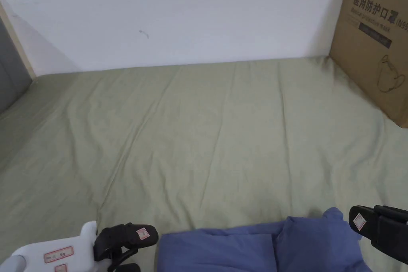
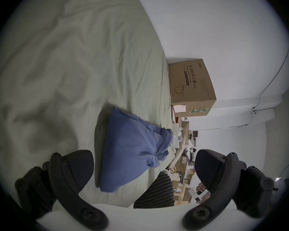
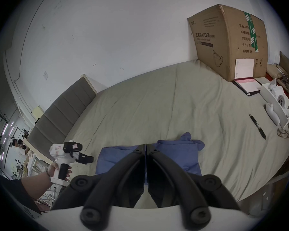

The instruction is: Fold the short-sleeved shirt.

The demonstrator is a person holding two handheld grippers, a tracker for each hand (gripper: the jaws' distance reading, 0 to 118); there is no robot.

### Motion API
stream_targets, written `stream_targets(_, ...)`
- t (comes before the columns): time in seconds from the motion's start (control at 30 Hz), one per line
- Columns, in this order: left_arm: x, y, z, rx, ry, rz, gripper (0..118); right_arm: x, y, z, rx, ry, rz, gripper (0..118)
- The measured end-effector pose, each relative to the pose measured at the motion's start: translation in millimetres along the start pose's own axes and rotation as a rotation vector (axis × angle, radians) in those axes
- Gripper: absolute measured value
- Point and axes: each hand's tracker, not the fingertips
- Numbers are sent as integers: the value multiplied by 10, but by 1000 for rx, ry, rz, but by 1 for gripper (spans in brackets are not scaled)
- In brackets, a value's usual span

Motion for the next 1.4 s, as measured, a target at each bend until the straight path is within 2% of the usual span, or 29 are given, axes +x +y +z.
stream_targets(0.13, -329, -152, -545, -101, -52, 82, 118, -101, -8, -49, -32, -11, 28, 1)
stream_targets(0.2, -160, -165, -795, -85, -217, 74, 118, -149, 3, -64, -45, -19, 48, 1)
stream_targets(0.23, -100, -254, -923, -133, -280, 111, 118, -172, 9, -70, -49, -21, 56, 1)
stream_targets(0.27, -105, -348, -1033, -179, -293, 147, 118, -191, 14, -75, -50, -23, 62, 1)
stream_targets(0.3, -121, -403, -1128, -199, -290, 141, 118, -208, 20, -85, -51, -24, 67, 1)
stream_targets(0.37, -251, -181, -1073, -221, -297, 40, 118, -230, 35, -112, -56, -23, 75, 1)
stream_targets(0.4, -274, -168, -1059, -215, -288, 42, 115, -239, 39, -127, -58, -22, 78, 1)
stream_targets(0.43, -315, -152, -1032, -211, -280, 59, 102, -247, 41, -142, -59, -22, 79, 1)
stream_targets(0.47, -482, -129, -981, -208, -217, 98, 67, -252, 40, -157, -61, -20, 79, 1)
stream_targets(0.5, -711, -113, -896, -210, -75, 108, 14, -257, 37, -170, -63, -16, 77, 1)
stream_targets(0.53, -944, -104, -792, -230, 103, 72, 13, -261, 29, -185, -65, -11, 74, 1)
stream_targets(0.57, -798, -119, -840, -214, -37, 91, 13, -263, 22, -198, -67, -7, 72, 1)
stream_targets(0.6, -667, -69, -823, -203, -50, 62, 13, -266, 14, -213, -70, -4, 68, 1)
stream_targets(0.63, -680, 4, -761, -188, 60, -26, 13, -265, 5, -221, -74, -2, 66, 1)
stream_targets(0.73, -313, 19, -610, -127, 189, -172, 14, -265, -7, -230, -81, 12, 62, 1)
stream_targets(0.93, 387, 367, 492, 80, 807, -600, 14, -210, -5, -195, -63, 41, 57, 1)
stream_targets(1.03, 639, 374, 1012, 186, 994, -642, 14, -186, -23, -183, -59, 46, 56, 1)
stream_targets(1.13, 820, 285, 1099, 174, 959, -610, 14, -156, -50, -161, -55, 64, 38, 1)
stream_targets(1.2, 970, 178, 901, 137, 852, -589, 14, -157, -63, -126, -52, 73, 32, 1)
stream_targets(1.3, 1197, 91, 457, 72, 770, -613, 14, -125, -78, -75, -40, 78, 26, 1)
stream_targets(1.4, 1221, -9, -170, -3, 659, -515, 14, -63, -91, -19, -33, 74, 14, 1)
